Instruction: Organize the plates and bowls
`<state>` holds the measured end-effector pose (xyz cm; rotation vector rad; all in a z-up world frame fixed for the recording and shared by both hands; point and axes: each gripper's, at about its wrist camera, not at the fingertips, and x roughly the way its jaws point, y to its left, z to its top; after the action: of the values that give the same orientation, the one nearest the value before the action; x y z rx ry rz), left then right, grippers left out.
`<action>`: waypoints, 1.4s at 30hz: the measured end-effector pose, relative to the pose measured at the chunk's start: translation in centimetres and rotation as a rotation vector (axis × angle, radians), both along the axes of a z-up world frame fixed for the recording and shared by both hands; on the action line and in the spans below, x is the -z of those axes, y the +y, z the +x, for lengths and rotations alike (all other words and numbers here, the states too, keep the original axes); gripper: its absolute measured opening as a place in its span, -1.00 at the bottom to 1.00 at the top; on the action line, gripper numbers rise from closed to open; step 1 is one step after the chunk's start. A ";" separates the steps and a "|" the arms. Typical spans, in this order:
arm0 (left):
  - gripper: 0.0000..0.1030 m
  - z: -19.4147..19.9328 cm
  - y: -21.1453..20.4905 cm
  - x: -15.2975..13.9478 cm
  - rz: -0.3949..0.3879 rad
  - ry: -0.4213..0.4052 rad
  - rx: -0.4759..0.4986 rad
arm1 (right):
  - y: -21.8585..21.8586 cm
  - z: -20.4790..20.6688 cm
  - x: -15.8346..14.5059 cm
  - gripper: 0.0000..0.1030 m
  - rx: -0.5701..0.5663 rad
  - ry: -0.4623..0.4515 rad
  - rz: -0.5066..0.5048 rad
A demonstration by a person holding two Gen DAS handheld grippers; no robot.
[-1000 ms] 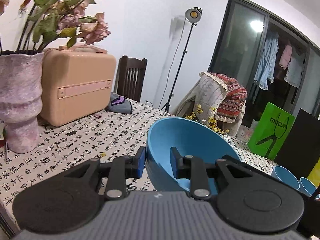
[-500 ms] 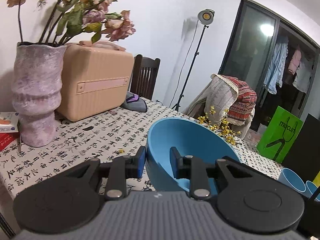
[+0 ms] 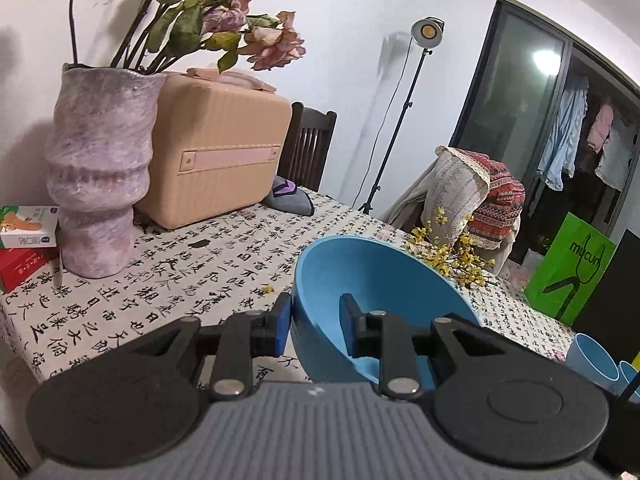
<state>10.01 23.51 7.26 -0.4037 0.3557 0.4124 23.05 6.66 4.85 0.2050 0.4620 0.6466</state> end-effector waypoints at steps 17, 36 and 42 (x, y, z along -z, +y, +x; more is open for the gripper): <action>-0.50 -1.1 1.7 2.2 -0.043 0.028 -0.016 | 1.8 -1.0 1.9 -0.66 -0.020 0.031 -0.037; -0.50 -1.5 4.2 4.4 -0.084 0.064 -0.042 | 4.3 -1.2 4.0 -0.66 -0.047 0.065 -0.073; -0.50 -1.4 4.5 5.2 -0.100 0.075 -0.040 | 4.8 -1.2 4.4 -0.66 -0.055 0.065 -0.079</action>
<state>8.58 28.00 2.10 -0.4948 0.4424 0.4511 21.88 11.46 0.50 0.1390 0.5562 0.6761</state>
